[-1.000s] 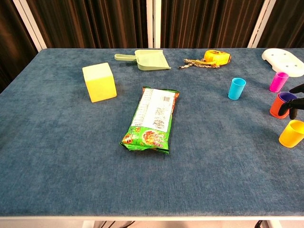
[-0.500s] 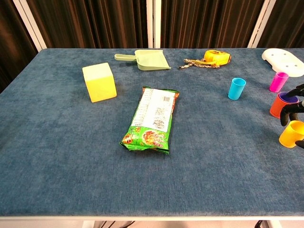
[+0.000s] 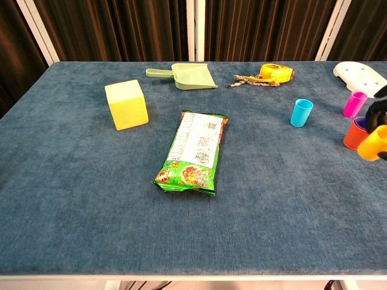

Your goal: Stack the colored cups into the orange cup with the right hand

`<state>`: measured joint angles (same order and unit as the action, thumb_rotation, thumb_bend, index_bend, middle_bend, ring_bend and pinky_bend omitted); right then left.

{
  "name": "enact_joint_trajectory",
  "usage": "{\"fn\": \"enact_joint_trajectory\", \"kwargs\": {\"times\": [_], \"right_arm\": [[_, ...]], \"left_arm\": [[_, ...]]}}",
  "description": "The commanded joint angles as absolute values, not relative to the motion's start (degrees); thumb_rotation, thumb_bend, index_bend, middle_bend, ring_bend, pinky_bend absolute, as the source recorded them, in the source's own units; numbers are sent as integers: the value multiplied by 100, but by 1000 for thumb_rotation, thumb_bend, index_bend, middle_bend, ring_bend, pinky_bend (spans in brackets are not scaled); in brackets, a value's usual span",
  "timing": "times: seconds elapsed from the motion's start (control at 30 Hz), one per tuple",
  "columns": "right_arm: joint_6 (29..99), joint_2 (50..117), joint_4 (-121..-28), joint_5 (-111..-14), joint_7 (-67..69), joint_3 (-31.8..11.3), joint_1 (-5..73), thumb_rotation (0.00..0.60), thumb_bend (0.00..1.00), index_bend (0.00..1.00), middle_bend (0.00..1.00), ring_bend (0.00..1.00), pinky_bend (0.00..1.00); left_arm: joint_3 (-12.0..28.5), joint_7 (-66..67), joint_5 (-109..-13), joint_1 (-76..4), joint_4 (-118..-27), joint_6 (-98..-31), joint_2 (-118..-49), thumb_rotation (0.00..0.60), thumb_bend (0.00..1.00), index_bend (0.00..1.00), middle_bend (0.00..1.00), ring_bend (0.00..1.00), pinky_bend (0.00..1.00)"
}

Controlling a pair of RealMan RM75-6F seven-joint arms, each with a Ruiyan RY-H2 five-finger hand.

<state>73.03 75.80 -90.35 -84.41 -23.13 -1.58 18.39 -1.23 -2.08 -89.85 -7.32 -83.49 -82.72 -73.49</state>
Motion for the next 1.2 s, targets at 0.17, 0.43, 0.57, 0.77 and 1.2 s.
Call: {"fn": "enact_joint_trajectory", "kwargs": {"times": [0.17, 0.43, 0.57, 0.77, 1.2], "right_arm": [[7199, 7513, -8910, -8049, -2217, -575, 1986, 600, 256, 499, 504, 151, 0], [6973, 7783, -8463, -7706, -2246, -779, 2178, 600, 257, 500, 504, 151, 0], [6841, 7856, -8335, -7577, -2279, -815, 2257, 600, 257, 499, 504, 152, 0], [6667, 7907, -8237, -7416, -2352, -789, 2320, 600, 257, 499, 504, 151, 0], [6427, 7952, -8216, -7166, -2220, -800, 2418, 600, 246, 483, 458, 146, 0]], "left_arm": [[-109, -230, -8999, -716, -8322, -8331, -7359, 600, 80, 85, 46, 0, 0], [-124, -234, -8970, -712, -8270, -8285, -7386, 600, 80, 85, 46, 0, 0], [-102, -246, -8966, -723, -8270, -8287, -7380, 600, 81, 84, 46, 0, 0], [-100, -230, -8945, -745, -8265, -8232, -7385, 600, 80, 84, 46, 0, 0], [-103, -202, -8950, -780, -8261, -8182, -7402, 600, 81, 85, 46, 0, 0]]}}
